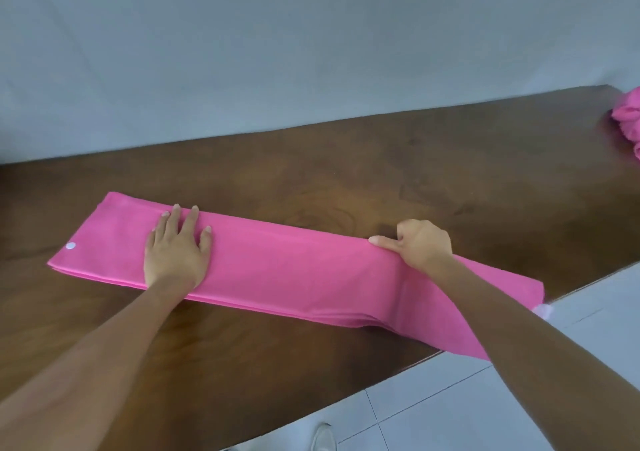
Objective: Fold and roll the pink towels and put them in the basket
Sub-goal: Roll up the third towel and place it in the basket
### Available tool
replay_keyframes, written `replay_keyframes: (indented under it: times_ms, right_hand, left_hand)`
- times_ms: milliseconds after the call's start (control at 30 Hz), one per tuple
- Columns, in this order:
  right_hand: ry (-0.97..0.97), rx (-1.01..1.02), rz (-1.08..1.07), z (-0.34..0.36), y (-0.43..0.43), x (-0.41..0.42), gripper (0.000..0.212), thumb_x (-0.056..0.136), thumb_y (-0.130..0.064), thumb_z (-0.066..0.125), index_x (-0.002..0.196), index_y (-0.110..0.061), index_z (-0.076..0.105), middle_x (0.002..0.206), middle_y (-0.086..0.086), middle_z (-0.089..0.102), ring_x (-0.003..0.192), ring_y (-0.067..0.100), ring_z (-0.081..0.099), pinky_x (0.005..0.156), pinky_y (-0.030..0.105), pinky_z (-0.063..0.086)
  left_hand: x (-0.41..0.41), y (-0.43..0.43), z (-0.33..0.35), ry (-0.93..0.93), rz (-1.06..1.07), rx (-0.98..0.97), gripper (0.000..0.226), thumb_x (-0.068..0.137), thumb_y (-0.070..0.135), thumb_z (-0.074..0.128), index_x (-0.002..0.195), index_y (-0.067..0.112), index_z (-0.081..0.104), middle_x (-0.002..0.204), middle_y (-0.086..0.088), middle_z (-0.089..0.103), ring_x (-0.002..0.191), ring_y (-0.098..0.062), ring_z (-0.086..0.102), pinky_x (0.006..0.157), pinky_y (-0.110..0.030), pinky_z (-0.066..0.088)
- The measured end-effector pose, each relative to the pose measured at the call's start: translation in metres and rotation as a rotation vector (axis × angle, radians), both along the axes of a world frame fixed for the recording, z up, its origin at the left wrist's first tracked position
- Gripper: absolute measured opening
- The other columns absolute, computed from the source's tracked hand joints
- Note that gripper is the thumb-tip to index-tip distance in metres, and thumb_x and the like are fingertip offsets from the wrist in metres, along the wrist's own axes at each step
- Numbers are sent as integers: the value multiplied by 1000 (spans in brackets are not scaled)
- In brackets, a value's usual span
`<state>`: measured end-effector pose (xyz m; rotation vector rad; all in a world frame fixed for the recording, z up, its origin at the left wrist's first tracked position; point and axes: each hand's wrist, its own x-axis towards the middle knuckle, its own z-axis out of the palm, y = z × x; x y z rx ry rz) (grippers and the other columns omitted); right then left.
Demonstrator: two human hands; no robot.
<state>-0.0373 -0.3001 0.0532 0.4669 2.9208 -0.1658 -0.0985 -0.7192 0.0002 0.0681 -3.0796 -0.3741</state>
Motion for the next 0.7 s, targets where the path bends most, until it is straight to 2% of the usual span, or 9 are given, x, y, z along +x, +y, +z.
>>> replay_keyframes:
  times_ms: [233,400,567,700]
  right_hand:
    - [135,-76,127,-9,16,-19,58,92,-73,45,74,-19,53,70,-2,60,68,21,58,58,32,39]
    - [192,107,143,-19,59,8,56,102,-62,30,75,-17,51,73,3,60,77,34,64,63,35,42]
    - [191,174,171,-20,81,9,54,103,-59,30,74,-18,50,79,7,68,78,34,66,62,35,38]
    - [243,341,211,-26,77,-5,56,104,-52,37,84,-9,66,75,10,70,75,33,67,64,36,40]
  left_hand:
    - [22,2,2,8,140,12,61,106,52,23,159,24,29,168,-8,20,155,-29,14,126,-46,11]
    - [23,4,3,12,140,-8,62,105,53,21,159,24,29,167,-9,22,155,-30,16,126,-47,13]
    - [22,5,3,9,147,-26,62,106,53,20,159,23,28,167,-9,21,155,-30,16,126,-48,13]
    - [21,8,5,-26,154,-59,62,106,51,20,159,21,27,167,-12,21,154,-33,16,125,-50,15]
